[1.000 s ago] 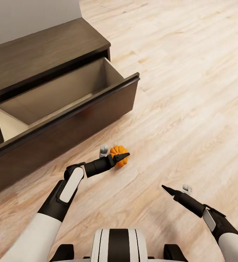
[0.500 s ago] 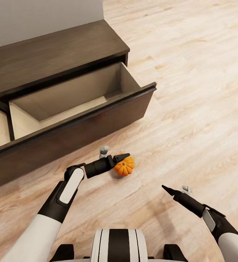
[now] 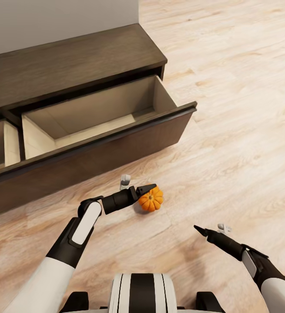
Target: Place each of the two pumpkins and all three candles from the living room inside a cabinet in the living room (use any cabinet), then make sure every cabinet is closed, and position the cauldron so it is next to a table in the living room.
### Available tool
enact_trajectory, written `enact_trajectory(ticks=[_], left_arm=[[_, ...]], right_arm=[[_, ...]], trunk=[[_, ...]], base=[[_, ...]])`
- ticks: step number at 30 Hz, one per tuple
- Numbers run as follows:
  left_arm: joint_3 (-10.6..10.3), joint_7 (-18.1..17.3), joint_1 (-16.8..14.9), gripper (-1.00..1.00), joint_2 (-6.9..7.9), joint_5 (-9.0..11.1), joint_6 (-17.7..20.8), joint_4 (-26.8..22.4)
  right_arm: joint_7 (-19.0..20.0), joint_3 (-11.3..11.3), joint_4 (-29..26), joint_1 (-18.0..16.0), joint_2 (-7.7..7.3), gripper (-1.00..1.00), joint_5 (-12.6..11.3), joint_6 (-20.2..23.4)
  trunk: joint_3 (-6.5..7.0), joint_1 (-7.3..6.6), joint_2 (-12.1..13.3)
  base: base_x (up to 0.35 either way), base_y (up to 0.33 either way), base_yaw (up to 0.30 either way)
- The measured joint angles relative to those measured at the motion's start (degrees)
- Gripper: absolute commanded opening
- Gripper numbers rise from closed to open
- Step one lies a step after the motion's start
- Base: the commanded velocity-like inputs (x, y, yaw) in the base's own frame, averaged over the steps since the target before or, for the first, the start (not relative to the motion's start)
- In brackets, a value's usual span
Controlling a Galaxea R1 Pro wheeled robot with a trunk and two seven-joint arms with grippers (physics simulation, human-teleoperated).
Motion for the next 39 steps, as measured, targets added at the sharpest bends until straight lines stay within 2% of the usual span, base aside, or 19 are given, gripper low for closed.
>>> enact_trajectory(ticks=[11, 19, 22, 23, 24, 25, 26, 28, 29, 34, 39], left_arm=[[-0.1, 0.0, 0.0, 1.00, -0.10, 0.0, -0.1, 0.0], [0.0, 0.4, 0.9, 1.00, -0.27, -0.1, 0.7, -1.1], [0.1, 0.6, 0.8, 1.00, -0.29, -0.3, 2.7, -4.5], [0.1, 0.9, 0.8, 1.00, -0.37, -0.5, 4.6, -6.1], [0.2, 2.2, 0.6, 1.00, -0.50, -0.6, 8.3, -8.1], [0.4, 7.7, -0.9, 1.00, -1.25, -0.2, 12.3, -10.9], [0.4, 12.3, -3.2, 1.00, -1.55, 0.1, 13.4, -11.8], [0.4, 15.1, -5.5, 1.00, -1.70, 0.7, 14.0, -12.2], [0.4, 16.8, -8.0, 1.00, -1.79, 2.8, 14.4, -12.5], [0.2, 18.5, -12.4, 1.00, -1.79, 7.7, 14.7, -12.7], [0.3, 19.2, -16.5, 1.00, -1.77, 9.5, 14.8, -12.7]], right_arm=[[-0.2, 0.0, 0.0, 0.0, 0.07, 1.00, 0.1, -0.1], [-2.6, 0.0, 0.3, 0.0, 0.20, 1.00, 2.8, -0.4], [-2.8, 0.0, 0.5, 0.0, 0.42, 1.00, 3.0, -1.0], [-2.8, 0.0, 0.5, 0.0, 0.58, 1.00, 3.1, -1.4], [-2.9, 0.0, 0.5, 0.0, 0.75, 1.00, 3.1, -1.7], [-2.9, -0.1, 0.5, 0.0, 0.85, 1.00, 3.3, -1.9], [-2.9, -0.1, 0.5, 0.0, 0.89, 1.00, 3.4, -2.0], [-2.9, -0.1, 0.5, 0.0, 0.90, 1.00, 3.5, -2.0], [-2.9, -0.1, 0.5, 0.0, 0.90, 1.00, 3.5, -2.1], [-3.0, -0.1, 0.5, 0.0, 0.90, 1.00, 3.5, -2.1], [-3.9, -0.1, 0.5, 0.0, 0.90, 1.00, 3.5, -2.1]], trunk=[[0.00, 0.00, 0.0], [0.00, 0.00, 0.0], [0.00, 0.00, 0.0], [0.00, 0.00, 0.0], [0.00, 0.00, 0.0], [0.01, -0.01, 0.0], [0.01, 0.00, 0.0], [0.00, 0.00, 0.0], [0.01, 0.00, 0.0], [0.00, 0.00, 0.0], [0.00, 0.00, 0.0]], base=[[0.034, -0.313, 0.287], [0.000, -0.052, 0.135], [0.000, -0.005, 0.014], [0.000, -0.001, 0.004], [0.000, 0.000, 0.001], [0.000, 0.000, 0.000], [0.000, 0.000, 0.000], [0.000, 0.000, 0.000], [0.000, 0.000, 0.000], [0.000, 0.000, 0.000], [0.000, 0.000, 0.000]])
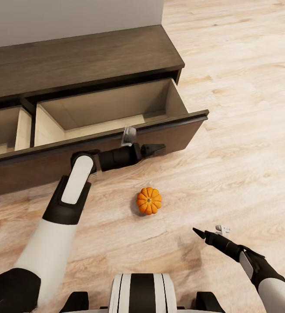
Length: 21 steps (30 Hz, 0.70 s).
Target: Place each of the two pumpkins and all three candles from the living room inside a cabinet in the living room (use any cabinet), then make sure every cabinet is closed, and position the cauldron so it is next to a table in the living room.
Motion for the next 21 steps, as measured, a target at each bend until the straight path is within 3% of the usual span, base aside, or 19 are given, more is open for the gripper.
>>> enact_trajectory(ticks=[2, 6, 9, 10, 18, 21], left_arm=[[0.0, 0.1, -1.4, 1.00, -0.05, 0.7, 0.0, 0.1], [-0.1, 0.2, -3.3, 1.00, -0.06, 3.8, 0.1, 0.1], [-0.1, 0.3, -5.0, 1.00, 0.09, 8.0, 0.1, 0.1], [-0.1, 0.3, -5.7, 1.00, 0.12, 8.6, 0.1, 0.2], [-0.1, 0.4, -11.0, 1.00, 0.18, 9.8, 0.1, 0.9], [-0.1, 0.4, -14.2, 1.00, 0.24, 10.7, 0.1, 3.3]], right_arm=[[-0.6, 0.0, 0.1, 0.0, 0.00, 1.00, 0.0, -0.4], [-1.0, 0.0, 0.2, 0.0, 0.04, 1.00, 0.0, -1.0], [-1.1, 0.0, 0.3, 0.0, 0.01, 1.00, 0.0, -1.2], [-1.1, 0.0, 0.3, 0.0, 0.01, 1.00, 0.0, -1.2], [-1.1, 0.0, 0.3, 0.0, 0.00, 1.00, 0.0, -1.2], [-1.1, 0.0, 0.3, 0.0, 0.04, 1.00, 0.0, -1.2]], trunk=[[0.00, 0.00, 0.0], [0.00, 0.00, 0.0], [0.00, 0.00, 0.0], [0.00, 0.00, 0.0], [0.00, 0.00, 0.0], [0.00, 0.00, 0.0]], base=[[0.000, 0.000, 0.000], [0.000, 0.000, 0.000], [0.000, 0.000, 0.000], [0.000, 0.000, 0.000], [0.000, 0.000, 0.000], [0.000, 0.000, 0.000]])
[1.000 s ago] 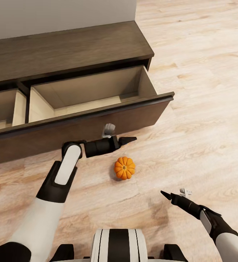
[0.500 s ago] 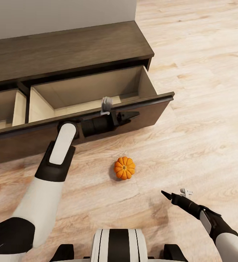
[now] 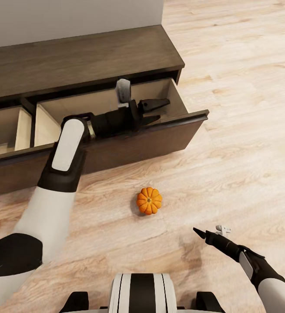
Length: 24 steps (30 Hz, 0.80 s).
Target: Place each of the two pumpkins and all three candles from the living room inside a cabinet in the living room (use any cabinet), then make sure every cabinet is closed, and position the cauldron so it is next to a table in the living room.
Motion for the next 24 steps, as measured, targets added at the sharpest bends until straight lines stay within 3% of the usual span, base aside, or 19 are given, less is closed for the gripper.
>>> enact_trajectory(ticks=[4, 8, 10, 11, 12, 14, 18, 21, 24], left_arm=[[0.1, 0.0, -5.9, 1.00, 0.18, 2.9, 0.0, 4.3], [0.1, 0.0, -12.3, 1.00, 0.17, 3.8, 0.0, 9.1], [0.1, 0.0, -18.5, 1.00, 0.20, 4.8, 0.0, 14.8], [0.1, 0.0, -25.4, 1.00, 0.26, 4.6, -0.1, 22.8], [0.1, 0.0, -28.3, 1.00, 0.25, 5.6, 0.0, 25.1], [0.1, 0.0, -30.9, 1.00, 0.27, 5.4, -0.1, 28.6], [0.2, 0.0, -40.5, 1.00, 0.39, 5.4, -0.2, 40.9], [0.0, 0.0, -44.3, 1.00, 0.21, 5.3, -0.3, 44.5], [0.0, 0.0, -45.3, 1.00, 0.09, 5.2, -0.3, 44.7]], right_arm=[[0.0, 0.0, 0.0, 0.0, 0.04, 1.00, 0.0, 0.0], [0.0, 0.0, 0.1, 0.0, 0.05, 1.00, 0.0, 0.0], [0.0, 0.0, 0.2, 0.0, 0.05, 1.00, 0.1, 0.0], [0.0, 0.1, 0.2, 0.0, 0.05, 1.00, 0.8, 0.0], [0.0, 0.1, 0.2, 0.0, 0.05, 1.00, 1.1, 0.0], [0.1, 0.1, 0.1, 0.0, 0.05, 1.00, 1.6, 0.0], [0.2, 1.2, 0.0, 0.0, 0.30, 1.00, 2.4, 0.2], [0.2, 2.4, 0.1, -0.2, 0.93, 1.00, 2.3, 0.6], [0.3, 2.8, 0.7, -1.7, 1.80, 1.00, 2.3, 2.2]], trunk=[[0.00, -0.01, 0.0], [0.00, 0.00, 0.0], [0.01, -0.01, 0.0], [0.00, 0.01, 0.0], [0.01, -0.01, 0.0], [0.00, 0.00, 0.0], [0.01, -0.01, 0.0], [0.00, 0.00, 0.0], [0.00, 0.00, 0.0]], base=[[0.000, 0.000, 0.000], [0.000, 0.000, 0.000], [0.000, 0.000, 0.000], [0.000, 0.000, 0.000], [0.000, 0.000, 0.000], [0.000, 0.000, 0.000], [0.000, 0.000, 0.000], [0.000, 0.000, 0.000], [0.000, 0.000, 0.000]])
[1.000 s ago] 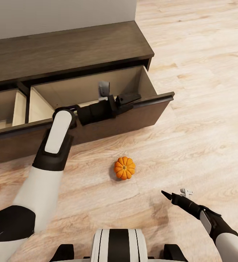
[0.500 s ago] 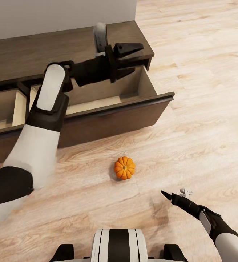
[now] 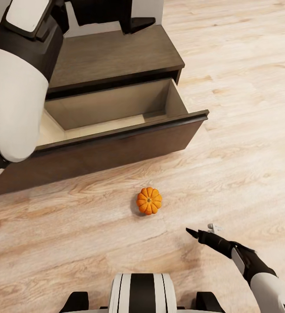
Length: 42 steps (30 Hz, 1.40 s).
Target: Place each of the two pumpkins and all three candles from the living room inside a cabinet in the living room (use any cabinet), then make sure every cabinet is closed, and position the cauldron so it is next to a table in the living room.
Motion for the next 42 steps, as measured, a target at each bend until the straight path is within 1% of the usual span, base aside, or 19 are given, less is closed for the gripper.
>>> enact_trajectory(ticks=[2, 5, 6, 7, 8, 10, 11, 13, 16, 19, 27, 28, 30, 32, 35, 40, 42], left_arm=[[-0.1, 0.0, 0.0, 1.00, 0.07, 0.0, 0.0, -1.2], [-0.2, 0.0, 0.2, 1.00, 0.07, 0.0, 0.0, -2.9], [-0.2, 0.0, 0.2, 1.00, 0.01, 0.0, 0.0, -3.3], [-0.2, 0.0, 0.2, 1.00, -0.01, 0.0, 0.1, -3.5], [-0.2, 0.0, 0.2, 1.00, -0.03, 0.0, 0.1, -3.6], [-0.2, -0.1, 0.2, 1.00, -0.04, 0.0, 0.1, -3.7], [-0.2, -0.1, 0.3, 1.00, -0.05, 0.0, 0.1, -3.7], [-0.2, -0.1, 0.3, 1.00, -0.09, 0.1, 0.0, -3.7], [-0.1, -0.1, 0.3, 1.00, -0.08, 0.1, 0.0, -3.9], [-0.1, -0.1, 0.3, 1.00, -0.07, 0.1, 0.1, -4.6], [-0.1, -0.1, 0.4, 1.00, -0.13, 0.2, 0.1, -5.3], [-0.1, -0.1, 0.4, 1.00, -0.14, 0.2, 0.1, -5.4], [-0.1, -0.2, 0.4, 1.00, -0.28, 0.2, 0.1, -5.4], [-0.1, -0.2, 0.4, 1.00, -0.43, 0.2, 0.1, -5.6], [0.0, -0.2, 0.4, 1.00, -0.44, 0.2, 0.1, -6.4], [0.1, -0.2, 0.3, 1.00, -0.42, 0.3, 0.1, -9.3], [0.1, -0.2, 0.3, 1.00, -0.41, 0.2, 0.1, -10.0]], right_arm=[[0.2, 0.2, 1.9, -1.4, 0.75, 1.00, 0.1, 2.7], [0.6, 0.6, 3.4, -2.2, 1.24, 1.00, 0.7, 4.0], [1.0, 1.8, 3.5, -2.4, 1.41, 1.00, 1.1, 4.1], [1.2, 4.0, 3.3, -2.5, 1.50, 1.00, 1.4, 4.1], [1.2, 5.6, 3.1, -2.6, 1.56, 1.00, 1.6, 4.1], [1.1, 8.4, 2.5, -2.7, 1.73, 1.00, 1.7, 4.0], [1.0, 9.2, 2.2, -2.7, 1.78, 1.00, 1.8, 4.0], [0.9, 10.1, 1.9, -2.7, 1.82, 1.00, 1.8, 4.0], [0.7, 10.7, 1.6, -2.7, 1.88, 1.00, 1.8, 4.2], [0.4, 10.8, 1.2, -2.7, 1.92, 1.00, 1.8, 4.3], [1.1, 10.8, 0.9, -2.7, 1.89, 1.00, 1.6, 4.3], [1.5, 10.8, 0.9, -2.7, 1.87, 1.00, 1.5, 4.3], [5.2, 10.8, 0.9, -2.7, 1.85, 1.00, 1.4, 4.4], [7.3, 10.8, 1.0, -2.7, 1.88, 1.00, 1.3, 4.3], [8.1, 10.8, 1.0, -2.7, 1.86, 1.00, 1.3, 4.3], [9.9, 10.8, 0.8, -2.7, 1.88, 1.00, 1.3, 4.3], [10.2, 10.8, 0.7, -2.7, 1.89, 1.00, 1.4, 4.3]], trunk=[[0.00, 0.00, 0.0], [0.00, 0.00, 0.0], [0.00, 0.00, 0.0], [0.00, 0.00, 0.0], [0.00, 0.00, 0.0], [0.00, 0.00, 0.0], [0.00, 0.00, 0.0], [0.00, 0.00, 0.0], [0.00, 0.00, 0.0], [0.00, 0.00, 0.0], [0.00, 0.00, 0.0], [0.00, 0.00, 0.0], [0.00, 0.00, 0.0], [0.00, 0.00, 0.0], [0.00, 0.00, 0.0], [0.00, 0.00, 0.0], [-0.44, 0.06, 0.0]], base=[[0.000, 0.000, 0.000], [0.035, -0.014, 0.000], [0.173, -0.138, 0.000], [0.203, -0.174, 0.000], [0.222, -0.198, 0.000], [0.238, -0.218, 0.000], [0.247, -0.228, 0.000], [0.251, -0.234, 0.023], [0.243, -0.231, 0.209], [0.163, -0.166, 0.266], [0.024, -0.026, 0.286], [0.002, -0.002, 0.281], [0.001, -0.001, 0.168], [0.000, 0.000, 0.055], [0.000, 0.000, 0.020], [0.000, 0.000, 0.003], [0.000, 0.000, 0.000]])
